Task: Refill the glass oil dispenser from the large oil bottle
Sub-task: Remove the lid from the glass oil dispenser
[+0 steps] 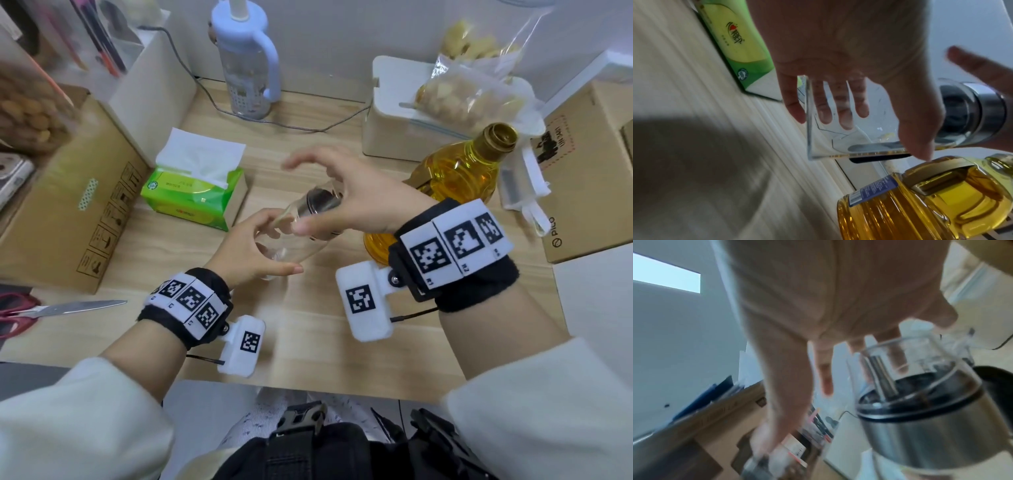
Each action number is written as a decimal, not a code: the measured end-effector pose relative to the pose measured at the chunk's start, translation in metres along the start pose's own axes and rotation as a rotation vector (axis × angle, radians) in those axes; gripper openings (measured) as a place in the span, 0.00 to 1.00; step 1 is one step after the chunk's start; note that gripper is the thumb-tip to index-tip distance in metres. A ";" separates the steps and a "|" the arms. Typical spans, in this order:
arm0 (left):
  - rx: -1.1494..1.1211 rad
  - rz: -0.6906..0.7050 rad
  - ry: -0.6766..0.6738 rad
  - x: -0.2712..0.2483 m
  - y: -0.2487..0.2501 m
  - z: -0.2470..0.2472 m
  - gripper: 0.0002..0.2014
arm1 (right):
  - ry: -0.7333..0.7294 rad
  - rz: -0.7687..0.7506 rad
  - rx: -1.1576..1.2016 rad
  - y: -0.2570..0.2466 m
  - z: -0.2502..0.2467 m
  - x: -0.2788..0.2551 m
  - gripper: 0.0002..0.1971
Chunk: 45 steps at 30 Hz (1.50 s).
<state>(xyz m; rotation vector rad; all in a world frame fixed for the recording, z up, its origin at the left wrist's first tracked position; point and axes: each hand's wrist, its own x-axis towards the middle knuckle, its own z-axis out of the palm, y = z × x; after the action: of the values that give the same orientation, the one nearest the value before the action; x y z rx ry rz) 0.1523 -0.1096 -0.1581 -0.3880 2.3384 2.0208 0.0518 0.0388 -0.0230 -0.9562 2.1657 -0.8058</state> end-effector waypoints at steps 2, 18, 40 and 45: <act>0.004 0.016 0.006 0.000 0.000 0.001 0.32 | 0.148 0.138 -0.203 -0.003 0.006 0.002 0.34; -0.132 0.016 0.081 -0.003 -0.004 0.009 0.34 | 0.254 0.305 0.128 0.000 0.015 0.007 0.38; -1.020 -0.273 -0.057 -0.009 -0.012 -0.016 0.53 | 0.338 0.448 0.560 0.010 0.007 0.009 0.32; -0.913 -0.346 -0.141 -0.007 -0.007 -0.012 0.40 | 0.372 0.376 0.484 0.010 0.002 0.011 0.32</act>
<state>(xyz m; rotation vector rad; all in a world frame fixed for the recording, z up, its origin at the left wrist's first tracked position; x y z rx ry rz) 0.1625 -0.1209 -0.1619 -0.5754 1.0402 2.6556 0.0433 0.0350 -0.0354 -0.1555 2.1941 -1.3068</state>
